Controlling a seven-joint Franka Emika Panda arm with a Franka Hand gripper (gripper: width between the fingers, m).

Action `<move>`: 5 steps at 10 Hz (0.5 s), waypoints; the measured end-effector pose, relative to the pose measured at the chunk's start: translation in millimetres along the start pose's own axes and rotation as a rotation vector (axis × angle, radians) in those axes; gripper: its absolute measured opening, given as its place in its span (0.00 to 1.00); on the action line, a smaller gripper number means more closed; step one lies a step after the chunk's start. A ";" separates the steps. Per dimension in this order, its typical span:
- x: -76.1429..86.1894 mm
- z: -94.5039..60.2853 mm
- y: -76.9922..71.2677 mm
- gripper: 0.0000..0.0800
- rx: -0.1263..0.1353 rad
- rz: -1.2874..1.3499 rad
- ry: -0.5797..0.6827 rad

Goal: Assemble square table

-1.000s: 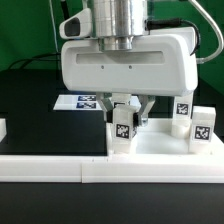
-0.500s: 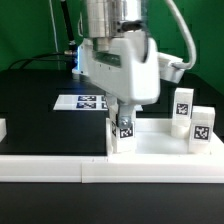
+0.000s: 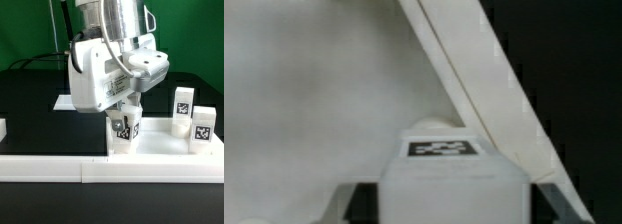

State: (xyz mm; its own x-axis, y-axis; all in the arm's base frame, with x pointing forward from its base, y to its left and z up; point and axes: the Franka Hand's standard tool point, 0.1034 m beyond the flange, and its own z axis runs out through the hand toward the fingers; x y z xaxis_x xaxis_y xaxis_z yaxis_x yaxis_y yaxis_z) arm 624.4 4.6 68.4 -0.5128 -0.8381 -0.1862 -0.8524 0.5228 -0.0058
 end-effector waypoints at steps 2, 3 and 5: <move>0.3 0.4 -0.2 0.37 0.005 -0.067 0.002; -1.9 2.4 0.8 0.37 0.025 -0.207 0.007; -6.5 3.0 4.0 0.70 0.017 -0.494 0.022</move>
Offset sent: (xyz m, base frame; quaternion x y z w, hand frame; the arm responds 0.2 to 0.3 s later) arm -0.0026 0.0166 0.0009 0.0090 -0.0060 -0.3617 0.9322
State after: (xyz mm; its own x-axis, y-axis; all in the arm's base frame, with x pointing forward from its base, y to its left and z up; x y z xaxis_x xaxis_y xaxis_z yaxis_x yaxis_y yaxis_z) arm 624.7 12.6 66.7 -0.0498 -0.9894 -0.1367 -0.9925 0.0644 -0.1043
